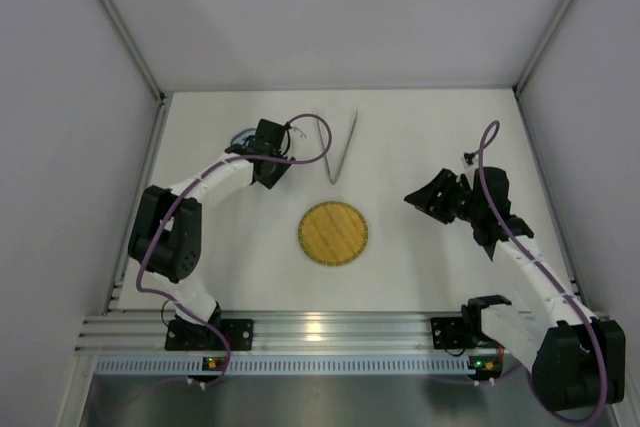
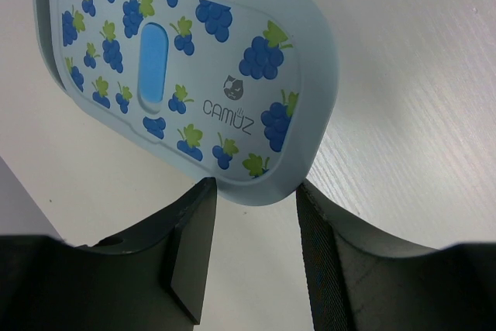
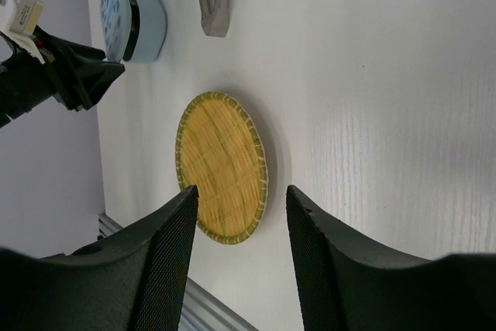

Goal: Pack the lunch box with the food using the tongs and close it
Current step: Close the box lid on the packing box.

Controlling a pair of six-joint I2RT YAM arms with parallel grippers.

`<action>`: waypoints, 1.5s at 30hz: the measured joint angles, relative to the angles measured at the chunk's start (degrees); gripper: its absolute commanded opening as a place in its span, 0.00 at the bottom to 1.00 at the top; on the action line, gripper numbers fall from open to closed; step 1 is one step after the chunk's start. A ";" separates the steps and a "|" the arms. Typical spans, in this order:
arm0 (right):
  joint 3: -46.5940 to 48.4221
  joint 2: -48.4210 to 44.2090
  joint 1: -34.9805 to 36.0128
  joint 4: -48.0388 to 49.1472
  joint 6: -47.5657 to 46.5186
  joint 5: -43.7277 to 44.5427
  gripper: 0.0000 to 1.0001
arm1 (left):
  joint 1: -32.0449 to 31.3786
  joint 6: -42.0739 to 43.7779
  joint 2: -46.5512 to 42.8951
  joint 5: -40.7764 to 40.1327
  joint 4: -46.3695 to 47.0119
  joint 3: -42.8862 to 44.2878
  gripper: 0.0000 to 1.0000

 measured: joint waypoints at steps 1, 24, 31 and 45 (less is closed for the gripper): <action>0.00 0.02 0.00 0.00 -0.07 0.00 0.49 | 0.00 -0.17 0.15 -0.15 -0.02 0.07 0.51; -0.74 1.01 0.00 -0.02 -1.05 -0.74 0.49 | 0.02 -4.26 4.33 -1.97 -6.75 6.93 0.51; -0.74 1.49 0.00 0.00 -1.29 -1.16 0.49 | 0.00 -5.29 6.62 -1.97 -9.16 9.66 0.51; -0.76 2.62 0.00 0.00 -1.70 -1.33 0.49 | 0.00 -6.86 8.90 -2.56 -12.35 12.44 0.51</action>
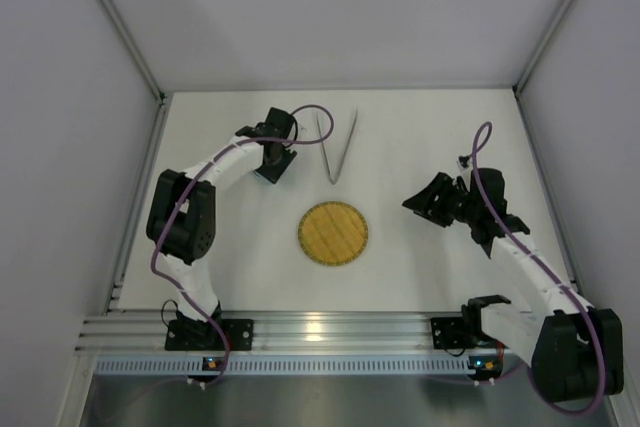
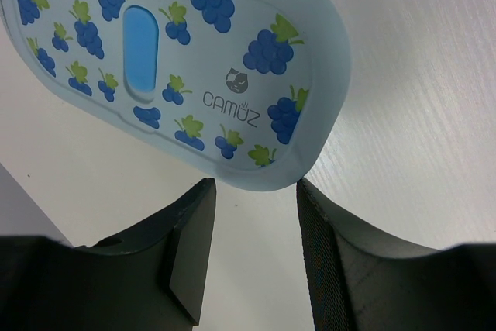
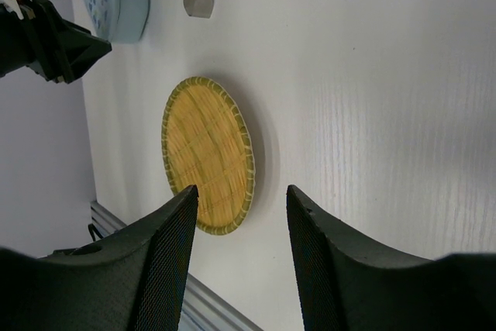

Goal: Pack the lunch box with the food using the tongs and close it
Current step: Close the box lid on the packing box.

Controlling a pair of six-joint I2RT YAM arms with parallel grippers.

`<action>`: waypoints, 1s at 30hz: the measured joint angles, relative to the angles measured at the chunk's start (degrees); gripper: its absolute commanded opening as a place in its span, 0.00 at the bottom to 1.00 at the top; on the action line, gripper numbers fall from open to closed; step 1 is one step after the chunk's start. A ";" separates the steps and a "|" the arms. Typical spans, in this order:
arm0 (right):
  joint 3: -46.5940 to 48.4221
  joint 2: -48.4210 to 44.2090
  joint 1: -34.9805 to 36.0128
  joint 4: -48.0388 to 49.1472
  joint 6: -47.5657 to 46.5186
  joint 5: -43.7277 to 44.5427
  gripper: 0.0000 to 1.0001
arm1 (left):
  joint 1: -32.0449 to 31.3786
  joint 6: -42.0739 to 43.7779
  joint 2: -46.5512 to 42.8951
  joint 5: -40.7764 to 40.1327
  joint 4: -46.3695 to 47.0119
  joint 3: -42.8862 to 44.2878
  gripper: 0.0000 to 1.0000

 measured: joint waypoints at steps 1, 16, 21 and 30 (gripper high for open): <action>0.02 0.07 0.00 0.02 -0.02 0.00 0.49 | 0.02 -0.09 0.13 -0.04 -0.09 0.00 0.51; 0.00 0.72 0.00 0.04 -0.04 -0.13 0.49 | 0.04 -1.62 1.79 -4.09 -1.77 1.95 0.52; -0.24 0.72 0.00 0.07 -0.04 -0.15 0.49 | 0.07 -1.95 1.90 -5.77 -2.34 2.89 0.52; -0.24 0.72 0.04 0.09 -0.04 -0.13 0.49 | 0.09 -2.71 1.90 -5.92 -2.95 3.45 0.51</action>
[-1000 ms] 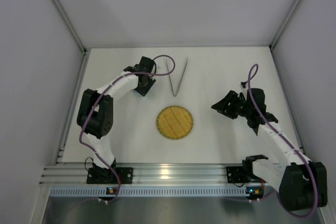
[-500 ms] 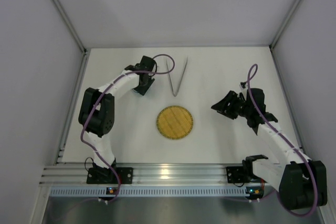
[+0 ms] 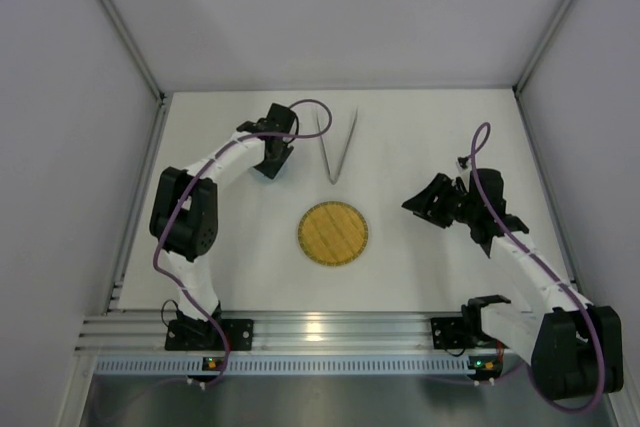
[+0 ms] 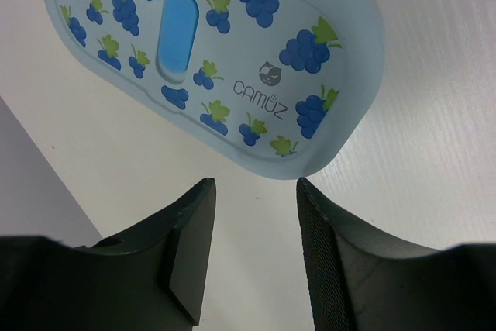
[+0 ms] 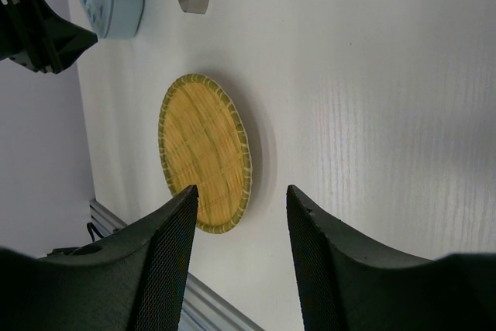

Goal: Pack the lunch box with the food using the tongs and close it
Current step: Close the box lid on the packing box.

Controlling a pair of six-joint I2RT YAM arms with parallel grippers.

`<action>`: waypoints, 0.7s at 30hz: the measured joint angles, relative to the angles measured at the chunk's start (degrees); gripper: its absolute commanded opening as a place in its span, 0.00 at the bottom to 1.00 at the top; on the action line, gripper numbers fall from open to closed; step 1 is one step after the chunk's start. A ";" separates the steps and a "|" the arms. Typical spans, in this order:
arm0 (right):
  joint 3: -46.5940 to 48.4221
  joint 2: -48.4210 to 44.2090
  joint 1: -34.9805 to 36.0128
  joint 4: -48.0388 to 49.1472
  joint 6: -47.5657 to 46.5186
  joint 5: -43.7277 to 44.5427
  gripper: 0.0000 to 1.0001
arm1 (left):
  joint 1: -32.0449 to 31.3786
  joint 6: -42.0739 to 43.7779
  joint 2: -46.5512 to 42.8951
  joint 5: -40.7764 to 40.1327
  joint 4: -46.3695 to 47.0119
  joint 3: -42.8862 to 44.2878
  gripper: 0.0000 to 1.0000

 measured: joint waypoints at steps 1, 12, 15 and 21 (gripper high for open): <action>0.00 0.00 0.00 0.00 0.00 0.00 0.49 | 0.02 -0.15 -0.02 0.35 -0.02 0.11 0.51; 0.00 0.07 0.00 0.00 -0.11 0.02 0.49 | 0.02 -5.95 -0.04 3.82 -0.42 7.48 0.54; 0.00 0.17 0.00 0.02 -0.39 0.02 0.49 | 0.02 -8.20 0.46 3.50 -0.48 11.50 0.54; 0.00 0.44 0.00 0.00 -0.85 0.07 0.49 | 0.09 -12.22 4.81 1.16 0.11 17.59 0.54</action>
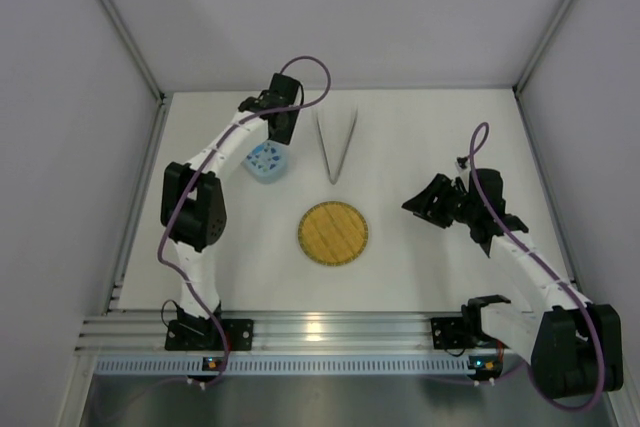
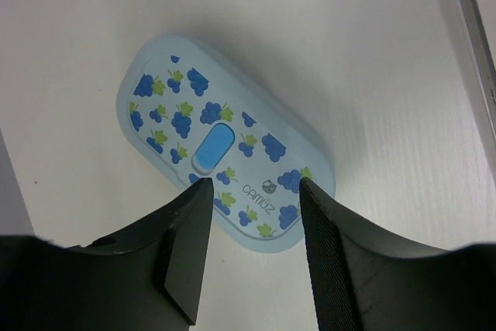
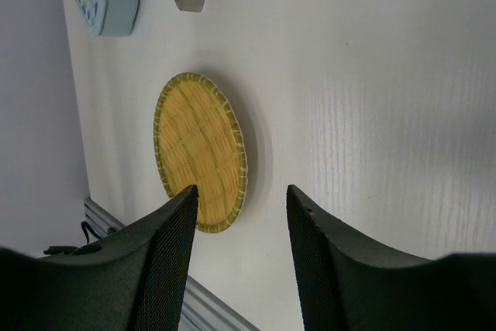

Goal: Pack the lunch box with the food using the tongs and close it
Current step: Close the box lid on the packing box.

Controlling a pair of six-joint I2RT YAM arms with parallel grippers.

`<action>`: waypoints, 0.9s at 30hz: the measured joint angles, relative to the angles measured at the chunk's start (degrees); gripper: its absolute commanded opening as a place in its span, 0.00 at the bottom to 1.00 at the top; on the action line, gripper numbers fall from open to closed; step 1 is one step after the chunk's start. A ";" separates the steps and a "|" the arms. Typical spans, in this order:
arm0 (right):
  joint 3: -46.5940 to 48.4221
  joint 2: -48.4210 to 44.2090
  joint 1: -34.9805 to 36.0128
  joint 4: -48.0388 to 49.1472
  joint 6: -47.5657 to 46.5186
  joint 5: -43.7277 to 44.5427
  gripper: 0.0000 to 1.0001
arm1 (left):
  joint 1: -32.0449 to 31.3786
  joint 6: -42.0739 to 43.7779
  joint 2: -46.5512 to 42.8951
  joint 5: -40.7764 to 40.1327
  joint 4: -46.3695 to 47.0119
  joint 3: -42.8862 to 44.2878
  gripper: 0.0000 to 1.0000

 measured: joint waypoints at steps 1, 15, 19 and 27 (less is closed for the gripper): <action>0.00 0.00 0.00 -0.02 -0.11 0.00 0.49 | 0.07 -0.52 0.87 -0.33 0.02 0.20 0.54; 0.00 0.63 0.00 0.07 -1.49 0.07 0.49 | 3.93 -4.90 8.07 -2.71 -0.31 0.11 0.53; 0.00 0.90 0.00 0.07 -1.53 0.04 0.49 | 3.91 -4.92 8.15 -2.97 -0.31 0.11 0.53; 0.00 0.90 0.00 0.07 -1.60 0.04 0.49 | 3.93 -5.38 8.13 -2.97 -0.46 0.28 0.54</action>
